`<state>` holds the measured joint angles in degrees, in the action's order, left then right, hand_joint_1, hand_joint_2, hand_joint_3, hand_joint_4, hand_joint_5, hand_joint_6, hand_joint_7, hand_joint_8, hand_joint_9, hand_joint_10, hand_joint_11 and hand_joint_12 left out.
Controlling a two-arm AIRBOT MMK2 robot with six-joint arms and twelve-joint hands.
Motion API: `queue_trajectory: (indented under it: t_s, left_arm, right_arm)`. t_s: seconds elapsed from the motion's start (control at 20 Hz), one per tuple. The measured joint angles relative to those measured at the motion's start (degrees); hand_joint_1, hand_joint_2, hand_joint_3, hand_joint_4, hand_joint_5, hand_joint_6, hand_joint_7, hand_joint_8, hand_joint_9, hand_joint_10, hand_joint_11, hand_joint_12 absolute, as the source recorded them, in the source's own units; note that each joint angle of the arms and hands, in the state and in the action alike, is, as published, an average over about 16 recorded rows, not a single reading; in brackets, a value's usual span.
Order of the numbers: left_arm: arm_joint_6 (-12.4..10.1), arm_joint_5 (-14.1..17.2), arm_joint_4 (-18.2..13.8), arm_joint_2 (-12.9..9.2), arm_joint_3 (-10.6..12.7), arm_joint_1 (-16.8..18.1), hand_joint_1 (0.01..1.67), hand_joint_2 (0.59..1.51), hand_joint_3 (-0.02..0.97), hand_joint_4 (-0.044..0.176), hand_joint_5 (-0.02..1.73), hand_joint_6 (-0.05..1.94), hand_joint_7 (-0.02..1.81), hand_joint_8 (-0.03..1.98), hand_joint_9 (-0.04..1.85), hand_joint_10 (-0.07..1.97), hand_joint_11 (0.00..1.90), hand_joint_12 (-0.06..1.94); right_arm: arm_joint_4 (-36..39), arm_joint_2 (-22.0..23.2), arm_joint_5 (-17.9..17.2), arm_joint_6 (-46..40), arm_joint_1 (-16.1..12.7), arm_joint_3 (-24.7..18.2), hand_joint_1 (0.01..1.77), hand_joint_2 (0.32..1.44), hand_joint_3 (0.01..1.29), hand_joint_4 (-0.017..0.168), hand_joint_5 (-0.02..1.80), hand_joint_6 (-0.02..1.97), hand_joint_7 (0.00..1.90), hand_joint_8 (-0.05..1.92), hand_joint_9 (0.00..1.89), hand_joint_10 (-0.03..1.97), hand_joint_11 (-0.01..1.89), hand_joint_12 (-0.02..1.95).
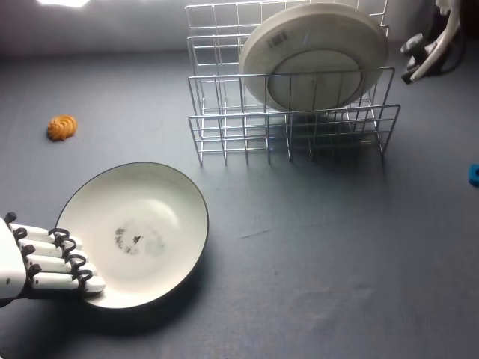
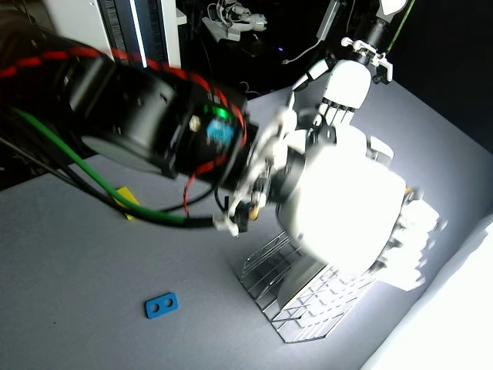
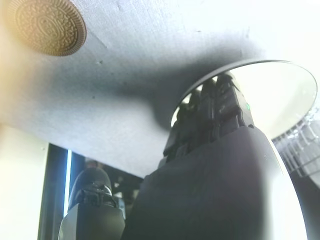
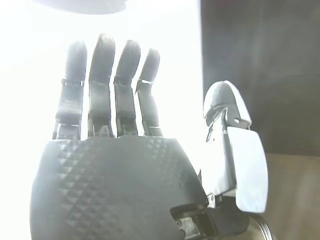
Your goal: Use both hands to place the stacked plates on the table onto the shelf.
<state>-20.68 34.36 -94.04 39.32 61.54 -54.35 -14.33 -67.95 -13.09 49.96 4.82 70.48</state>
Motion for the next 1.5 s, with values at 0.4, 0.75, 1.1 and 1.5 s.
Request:
queue_trajectory:
  t_s: [0.4,0.75,1.1,1.5]
  left_arm:
    - [0.20,1.01,-0.03,-0.48,0.89,1.51,0.02,1.047,0.014,0.001,0.00,0.00,0.01,0.01,0.02,0.01,0.01,0.00]
    - [0.28,1.34,0.15,-0.86,2.03,0.25,0.02,1.038,0.013,0.003,0.00,0.01,0.02,0.01,0.02,0.00,0.02,-0.01]
    - [0.10,0.83,0.93,-0.96,1.97,-2.80,0.02,1.033,0.014,-0.003,-0.01,-0.01,0.01,0.00,0.02,0.00,0.01,-0.03]
    - [-0.19,-0.01,1.59,-1.09,0.75,-4.78,0.02,1.033,0.014,-0.009,-0.01,-0.03,0.00,0.00,0.01,0.00,0.01,-0.03]
  right_arm:
    - [15.31,2.07,-6.10,6.34,2.53,-10.65,0.50,1.14,0.02,-0.001,0.22,0.32,0.30,0.34,0.24,0.49,0.07,0.87]
    - [23.21,2.48,-8.55,15.61,8.77,-18.16,0.73,1.11,0.02,0.002,0.07,0.02,0.10,0.00,0.08,0.05,0.02,0.22]
    - [27.63,0.56,-9.43,24.64,13.89,-20.70,0.92,1.10,0.02,0.004,0.01,0.02,0.01,0.00,0.01,-0.01,0.02,0.01]
    - [29.72,-6.23,-8.52,32.62,16.12,-16.19,1.03,1.06,0.02,0.004,0.01,0.02,0.01,0.00,0.02,0.00,0.02,0.13]
